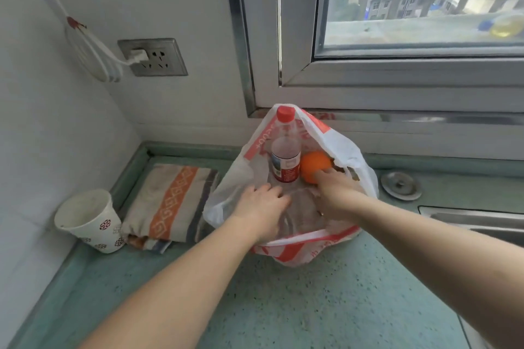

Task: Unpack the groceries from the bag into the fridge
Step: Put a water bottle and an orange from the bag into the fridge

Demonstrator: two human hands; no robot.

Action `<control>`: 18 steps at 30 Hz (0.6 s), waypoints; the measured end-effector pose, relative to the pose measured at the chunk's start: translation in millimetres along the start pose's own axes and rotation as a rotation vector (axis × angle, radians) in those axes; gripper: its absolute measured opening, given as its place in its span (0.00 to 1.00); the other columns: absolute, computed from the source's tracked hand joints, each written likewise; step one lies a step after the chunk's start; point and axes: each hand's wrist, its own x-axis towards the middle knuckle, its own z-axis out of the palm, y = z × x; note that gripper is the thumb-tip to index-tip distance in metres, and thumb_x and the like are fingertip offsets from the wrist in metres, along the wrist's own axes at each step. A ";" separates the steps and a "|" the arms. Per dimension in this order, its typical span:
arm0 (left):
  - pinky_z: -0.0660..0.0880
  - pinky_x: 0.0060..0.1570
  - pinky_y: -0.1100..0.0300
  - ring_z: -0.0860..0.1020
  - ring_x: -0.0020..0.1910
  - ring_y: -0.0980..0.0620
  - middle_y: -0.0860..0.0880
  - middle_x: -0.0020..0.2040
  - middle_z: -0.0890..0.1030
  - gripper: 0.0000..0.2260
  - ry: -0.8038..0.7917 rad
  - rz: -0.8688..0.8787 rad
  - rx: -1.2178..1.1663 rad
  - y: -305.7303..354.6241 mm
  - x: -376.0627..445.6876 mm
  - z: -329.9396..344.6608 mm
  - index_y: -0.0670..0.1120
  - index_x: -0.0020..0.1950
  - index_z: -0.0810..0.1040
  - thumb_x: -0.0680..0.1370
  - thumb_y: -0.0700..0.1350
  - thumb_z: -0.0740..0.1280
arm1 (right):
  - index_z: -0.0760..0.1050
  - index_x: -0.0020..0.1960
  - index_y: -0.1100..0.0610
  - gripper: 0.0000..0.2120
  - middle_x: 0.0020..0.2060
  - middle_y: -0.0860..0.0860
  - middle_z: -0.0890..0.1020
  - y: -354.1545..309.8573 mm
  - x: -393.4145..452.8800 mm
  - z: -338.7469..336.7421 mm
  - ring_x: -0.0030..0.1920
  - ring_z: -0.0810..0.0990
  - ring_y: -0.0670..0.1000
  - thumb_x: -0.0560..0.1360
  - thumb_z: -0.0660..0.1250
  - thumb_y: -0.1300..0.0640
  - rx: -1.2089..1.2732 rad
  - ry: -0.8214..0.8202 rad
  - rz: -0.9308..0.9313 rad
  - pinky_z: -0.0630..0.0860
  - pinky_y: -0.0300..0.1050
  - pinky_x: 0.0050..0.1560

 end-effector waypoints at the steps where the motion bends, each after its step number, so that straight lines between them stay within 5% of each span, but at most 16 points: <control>1: 0.68 0.62 0.47 0.68 0.66 0.44 0.46 0.68 0.69 0.25 -0.003 -0.028 -0.026 -0.9 1.6 3.6 0.50 0.72 0.66 0.75 0.46 0.65 | 0.68 0.64 0.51 0.18 0.65 0.52 0.71 3.0 6.7 0.9 0.63 0.71 0.58 0.75 0.64 0.57 0.019 0.047 -0.009 0.70 0.52 0.55; 9: 0.75 0.46 0.52 0.76 0.58 0.43 0.47 0.75 0.59 0.34 0.004 -0.202 -0.095 -23.5 11.8 28.0 0.55 0.75 0.58 0.73 0.41 0.68 | 0.57 0.74 0.47 0.38 0.74 0.49 0.61 5.8 49.7 3.9 0.71 0.64 0.59 0.70 0.72 0.54 -0.003 0.125 -0.094 0.71 0.58 0.63; 12: 0.75 0.46 0.53 0.78 0.54 0.42 0.46 0.77 0.56 0.35 0.000 -0.198 -0.067 -21.9 18.0 31.3 0.57 0.76 0.58 0.73 0.40 0.68 | 0.63 0.72 0.48 0.31 0.70 0.53 0.66 4.8 54.1 3.5 0.67 0.70 0.60 0.71 0.69 0.49 0.023 0.090 0.010 0.73 0.55 0.59; 18: 0.72 0.55 0.49 0.77 0.57 0.39 0.44 0.77 0.55 0.38 -0.010 -0.206 0.013 -15.9 25.3 37.3 0.57 0.77 0.55 0.72 0.41 0.69 | 0.60 0.72 0.46 0.37 0.69 0.53 0.68 6.1 49.2 17.4 0.64 0.73 0.60 0.65 0.70 0.45 0.031 0.012 -0.047 0.74 0.55 0.59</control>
